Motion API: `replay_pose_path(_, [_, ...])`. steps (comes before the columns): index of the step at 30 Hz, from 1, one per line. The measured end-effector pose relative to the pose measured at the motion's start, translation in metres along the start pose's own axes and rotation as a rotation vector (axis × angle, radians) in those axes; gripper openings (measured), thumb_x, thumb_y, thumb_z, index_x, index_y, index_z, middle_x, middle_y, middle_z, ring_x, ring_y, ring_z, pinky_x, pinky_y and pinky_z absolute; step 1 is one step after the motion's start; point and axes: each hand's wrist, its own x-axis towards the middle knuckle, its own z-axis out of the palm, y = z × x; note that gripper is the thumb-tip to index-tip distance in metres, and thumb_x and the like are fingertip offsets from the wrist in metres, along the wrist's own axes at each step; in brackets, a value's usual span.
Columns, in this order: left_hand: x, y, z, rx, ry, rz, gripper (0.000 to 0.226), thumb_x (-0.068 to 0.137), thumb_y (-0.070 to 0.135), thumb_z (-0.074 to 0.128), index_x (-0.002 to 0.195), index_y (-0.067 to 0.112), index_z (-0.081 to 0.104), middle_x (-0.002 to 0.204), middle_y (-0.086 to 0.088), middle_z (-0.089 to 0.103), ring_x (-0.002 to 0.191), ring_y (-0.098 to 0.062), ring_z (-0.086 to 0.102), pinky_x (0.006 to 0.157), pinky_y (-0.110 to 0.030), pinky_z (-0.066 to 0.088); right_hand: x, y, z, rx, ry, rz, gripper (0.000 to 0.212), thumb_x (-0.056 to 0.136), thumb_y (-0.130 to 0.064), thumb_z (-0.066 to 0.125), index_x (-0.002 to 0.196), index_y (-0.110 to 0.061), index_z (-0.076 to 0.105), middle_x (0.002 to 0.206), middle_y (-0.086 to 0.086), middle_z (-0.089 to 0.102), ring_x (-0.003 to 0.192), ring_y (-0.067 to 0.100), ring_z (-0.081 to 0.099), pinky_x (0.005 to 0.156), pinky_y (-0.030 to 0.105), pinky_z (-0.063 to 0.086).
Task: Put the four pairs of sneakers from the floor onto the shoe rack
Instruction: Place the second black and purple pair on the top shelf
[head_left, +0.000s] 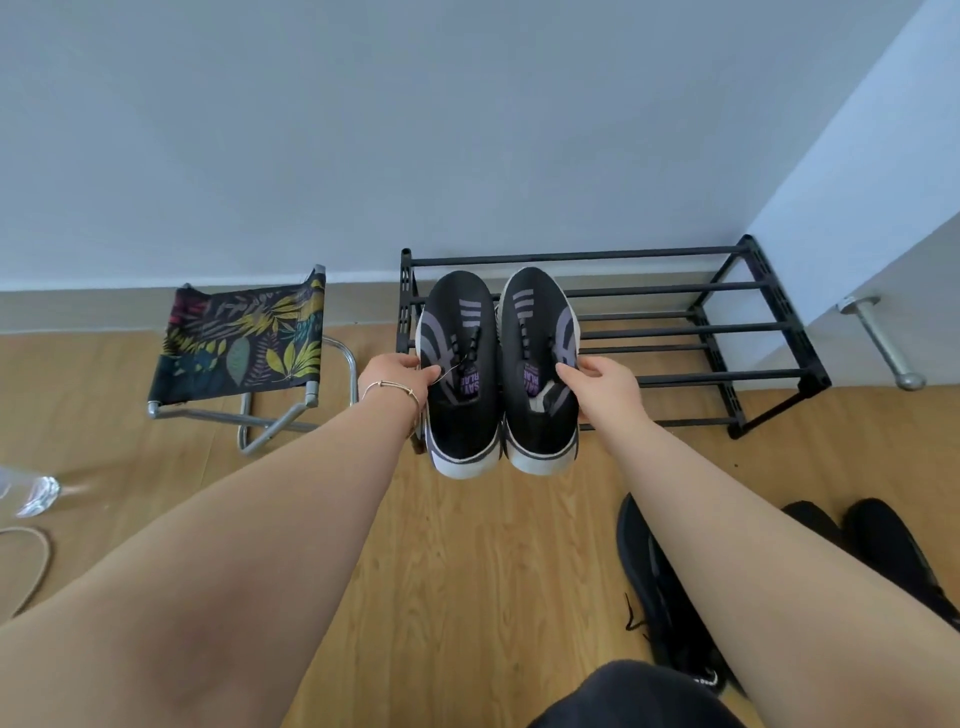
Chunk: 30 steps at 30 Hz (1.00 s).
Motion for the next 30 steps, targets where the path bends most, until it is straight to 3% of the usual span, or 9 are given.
replay_pose_path(3, [-0.022, 0.001, -0.002, -0.004, 0.027, 0.055, 0.022, 0.095, 0.036, 0.062, 0.105, 0.020, 0.073, 0.103, -0.005, 0.073, 0.086, -0.023, 0.067, 0.082, -0.042, 0.060, -0.020, 0.001, -0.003, 0.073, -0.014, 0.010, 0.057, 0.089, -0.049, 0.066, 0.135, -0.017, 0.059, 0.129, 0.001, 0.066, 0.118, 0.024, 0.062, 0.101, 0.049, 0.052])
replay_pose_path(4, [-0.033, -0.001, -0.003, 0.008, 0.033, 0.071, 0.031, 0.097, 0.042, 0.053, 0.101, 0.018, 0.072, 0.096, -0.007, 0.072, 0.080, -0.021, 0.064, 0.076, -0.039, 0.059, -0.030, 0.002, -0.005, 0.102, -0.038, 0.001, 0.057, 0.088, -0.053, 0.065, 0.133, -0.018, 0.061, 0.125, 0.000, 0.067, 0.116, 0.021, 0.063, 0.101, 0.048, 0.052])
replay_pose_path(7, [-0.064, -0.015, -0.007, 0.038, 0.000, 0.134, 0.050, 0.099, 0.053, 0.041, 0.121, 0.017, 0.066, 0.103, -0.008, 0.070, 0.092, -0.024, 0.066, 0.073, -0.032, 0.051, -0.056, 0.009, -0.015, 0.067, -0.167, -0.113, 0.062, 0.086, -0.058, 0.064, 0.136, -0.023, 0.057, 0.127, -0.009, 0.065, 0.119, 0.011, 0.061, 0.104, 0.037, 0.049])
replay_pose_path(9, [-0.081, -0.031, -0.009, 0.071, -0.063, 0.216, 0.056, 0.097, 0.056, 0.047, 0.139, 0.021, 0.055, 0.124, -0.001, 0.066, 0.110, -0.019, 0.063, 0.089, -0.035, 0.053, -0.068, 0.014, -0.021, -0.032, -0.265, -0.202, 0.065, 0.089, -0.050, 0.067, 0.145, -0.024, 0.047, 0.137, -0.010, 0.056, 0.126, 0.009, 0.053, 0.104, 0.030, 0.044])
replay_pose_path(11, [-0.090, -0.045, -0.009, 0.126, -0.106, 0.278, 0.068, 0.091, 0.057, 0.057, 0.148, 0.022, 0.044, 0.139, 0.002, 0.057, 0.123, -0.015, 0.056, 0.101, -0.036, 0.049, -0.076, 0.015, -0.025, -0.097, -0.323, -0.275, 0.084, 0.079, -0.059, 0.072, 0.149, -0.027, 0.039, 0.143, -0.009, 0.047, 0.130, 0.008, 0.046, 0.106, 0.030, 0.041])
replay_pose_path(13, [-0.093, -0.055, -0.007, 0.186, -0.131, 0.327, 0.081, 0.083, 0.055, 0.069, 0.152, 0.023, 0.038, 0.145, 0.004, 0.049, 0.131, -0.014, 0.050, 0.105, -0.034, 0.045, -0.080, 0.013, -0.025, -0.141, -0.344, -0.314, 0.098, 0.070, -0.063, 0.076, 0.151, -0.028, 0.033, 0.144, -0.012, 0.041, 0.132, 0.006, 0.042, 0.108, 0.029, 0.039])
replay_pose_path(15, [-0.094, -0.058, -0.006, 0.247, -0.138, 0.354, 0.093, 0.076, 0.051, 0.079, 0.153, 0.024, 0.033, 0.147, 0.004, 0.046, 0.134, -0.014, 0.048, 0.108, -0.033, 0.044, -0.083, 0.011, -0.021, -0.206, -0.331, -0.341, 0.097, 0.073, -0.047, 0.084, 0.152, -0.027, 0.031, 0.141, -0.016, 0.038, 0.130, 0.002, 0.038, 0.105, 0.024, 0.036])
replay_pose_path(20, [-0.092, -0.050, -0.003, 0.298, -0.093, 0.386, 0.088, 0.076, 0.043, 0.082, 0.150, 0.027, 0.037, 0.144, 0.004, 0.051, 0.128, -0.016, 0.053, 0.105, -0.033, 0.047, -0.082, 0.010, -0.010, -0.298, -0.160, -0.393, 0.090, 0.077, -0.031, 0.086, 0.151, -0.021, 0.036, 0.147, -0.004, 0.044, 0.134, 0.012, 0.042, 0.108, 0.026, 0.038])
replay_pose_path(30, [-0.061, -0.004, -0.009, 0.328, -0.058, 0.421, 0.068, 0.080, 0.042, 0.078, 0.140, 0.027, 0.049, 0.128, 0.003, 0.064, 0.117, -0.020, 0.062, 0.095, -0.036, 0.055, -0.045, -0.031, -0.001, -0.350, -0.144, -0.347, 0.091, 0.081, -0.037, 0.081, 0.155, -0.017, 0.033, 0.157, 0.002, 0.042, 0.143, 0.023, 0.039, 0.111, 0.035, 0.035])
